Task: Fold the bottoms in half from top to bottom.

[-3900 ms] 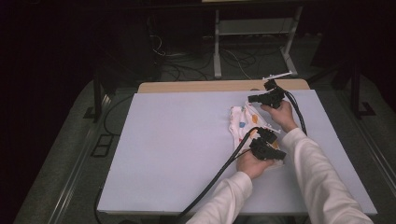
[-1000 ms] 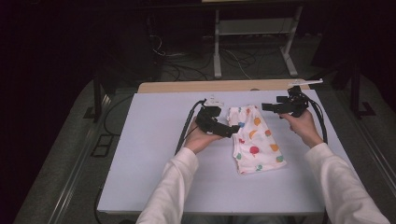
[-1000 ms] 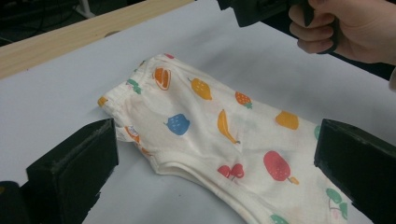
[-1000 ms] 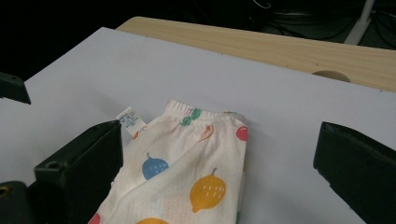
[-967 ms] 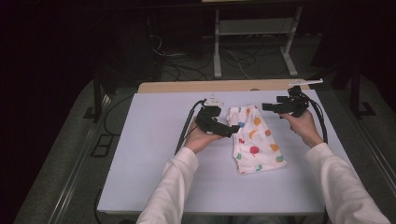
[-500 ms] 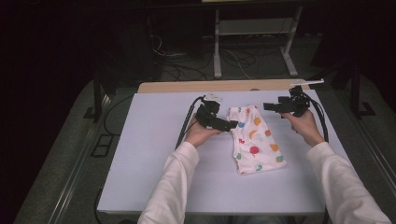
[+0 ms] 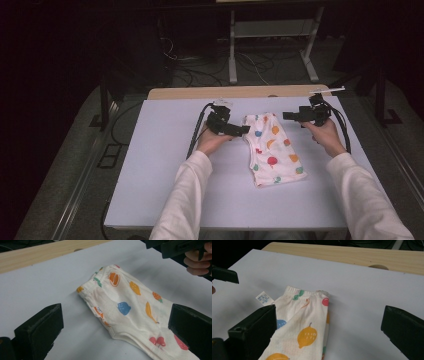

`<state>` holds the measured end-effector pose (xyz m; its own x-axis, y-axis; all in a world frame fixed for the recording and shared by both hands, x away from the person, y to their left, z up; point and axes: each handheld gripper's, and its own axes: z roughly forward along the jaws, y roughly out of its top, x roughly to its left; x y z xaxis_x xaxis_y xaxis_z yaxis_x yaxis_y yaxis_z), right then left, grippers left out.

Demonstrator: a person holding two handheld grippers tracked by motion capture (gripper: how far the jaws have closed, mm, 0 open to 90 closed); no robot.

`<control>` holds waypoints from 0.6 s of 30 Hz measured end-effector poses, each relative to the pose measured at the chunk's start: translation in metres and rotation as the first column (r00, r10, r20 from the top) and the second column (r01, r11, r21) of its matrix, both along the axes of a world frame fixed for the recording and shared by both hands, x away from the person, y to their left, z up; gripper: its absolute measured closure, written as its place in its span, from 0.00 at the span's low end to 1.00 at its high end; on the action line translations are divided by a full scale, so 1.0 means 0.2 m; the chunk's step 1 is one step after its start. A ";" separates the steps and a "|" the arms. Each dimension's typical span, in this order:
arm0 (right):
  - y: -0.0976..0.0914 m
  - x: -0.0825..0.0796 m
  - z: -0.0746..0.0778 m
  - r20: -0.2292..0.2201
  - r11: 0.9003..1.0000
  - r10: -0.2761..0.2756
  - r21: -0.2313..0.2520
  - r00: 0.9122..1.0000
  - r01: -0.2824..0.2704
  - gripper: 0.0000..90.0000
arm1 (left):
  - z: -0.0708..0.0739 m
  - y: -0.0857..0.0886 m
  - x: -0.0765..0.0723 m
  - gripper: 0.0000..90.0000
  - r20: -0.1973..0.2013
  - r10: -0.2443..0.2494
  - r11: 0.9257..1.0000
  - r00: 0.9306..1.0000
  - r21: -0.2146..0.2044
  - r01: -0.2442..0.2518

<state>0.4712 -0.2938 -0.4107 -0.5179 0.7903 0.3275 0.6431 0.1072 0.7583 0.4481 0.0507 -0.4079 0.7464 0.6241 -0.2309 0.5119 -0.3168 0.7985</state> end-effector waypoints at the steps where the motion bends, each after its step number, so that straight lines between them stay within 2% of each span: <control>1: 0.00 0.00 -0.01 -0.004 1.000 0.000 -0.001 1.000 0.000 0.00 | -0.01 0.00 0.01 0.00 -0.006 0.000 1.000 1.000 0.000 0.000; 11: -0.01 0.01 -0.07 -0.038 0.999 -0.025 -0.023 0.999 0.024 0.00 | -0.09 0.00 0.06 0.00 -0.042 0.023 1.000 0.999 0.005 -0.022; 18: -0.01 0.02 -0.10 -0.057 0.999 -0.046 -0.019 0.997 0.045 0.00 | -0.14 0.00 0.09 0.00 -0.072 0.049 0.998 0.996 -0.022 -0.051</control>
